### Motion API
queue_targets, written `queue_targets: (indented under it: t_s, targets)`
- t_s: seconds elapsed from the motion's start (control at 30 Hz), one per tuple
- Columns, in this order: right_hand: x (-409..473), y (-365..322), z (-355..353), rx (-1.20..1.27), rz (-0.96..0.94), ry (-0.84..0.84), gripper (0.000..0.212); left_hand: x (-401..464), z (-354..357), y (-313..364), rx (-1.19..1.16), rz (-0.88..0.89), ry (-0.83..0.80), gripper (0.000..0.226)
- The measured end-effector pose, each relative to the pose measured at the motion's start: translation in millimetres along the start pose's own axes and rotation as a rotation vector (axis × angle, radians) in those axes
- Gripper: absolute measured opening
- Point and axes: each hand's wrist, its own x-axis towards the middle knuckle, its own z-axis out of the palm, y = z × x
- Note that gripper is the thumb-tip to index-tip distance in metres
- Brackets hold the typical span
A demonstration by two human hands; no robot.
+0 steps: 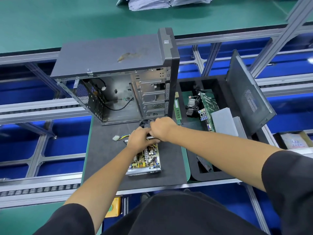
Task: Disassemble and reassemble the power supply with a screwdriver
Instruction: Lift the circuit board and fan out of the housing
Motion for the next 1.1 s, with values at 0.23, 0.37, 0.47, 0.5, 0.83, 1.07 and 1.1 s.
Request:
queue_targets:
  t_s: [0.23,0.37,0.47,0.5,0.83,1.07,1.1]
  targets:
    - [1,-22,-5,0.211,0.235,-0.104,0.029,-4,-3,7,-0.018,0.003,0.034,0.025]
    - [2,-6,-15,0.168,0.067,-0.148,0.031,-7,-3,9,-0.096,-0.027,0.068,0.026]
    - [4,11,-23,-0.198,-0.287,-0.08,0.033,-5,-3,9,-0.068,-0.084,0.055,0.036]
    - [5,14,-25,-0.328,-0.398,-0.086,0.031,-6,-4,9,-0.071,-0.1,0.055,0.039]
    - [-1,2,-6,-0.018,-0.185,-0.04,0.03,-2,-4,11,-0.01,-0.161,0.032,0.049]
    - [1,-11,-3,0.402,0.124,-0.141,0.036,-4,-9,9,-0.029,-0.056,-0.039,0.037]
    - [1,-9,-3,0.409,0.083,-0.155,0.032,-4,-10,9,-0.039,-0.059,-0.051,0.036]
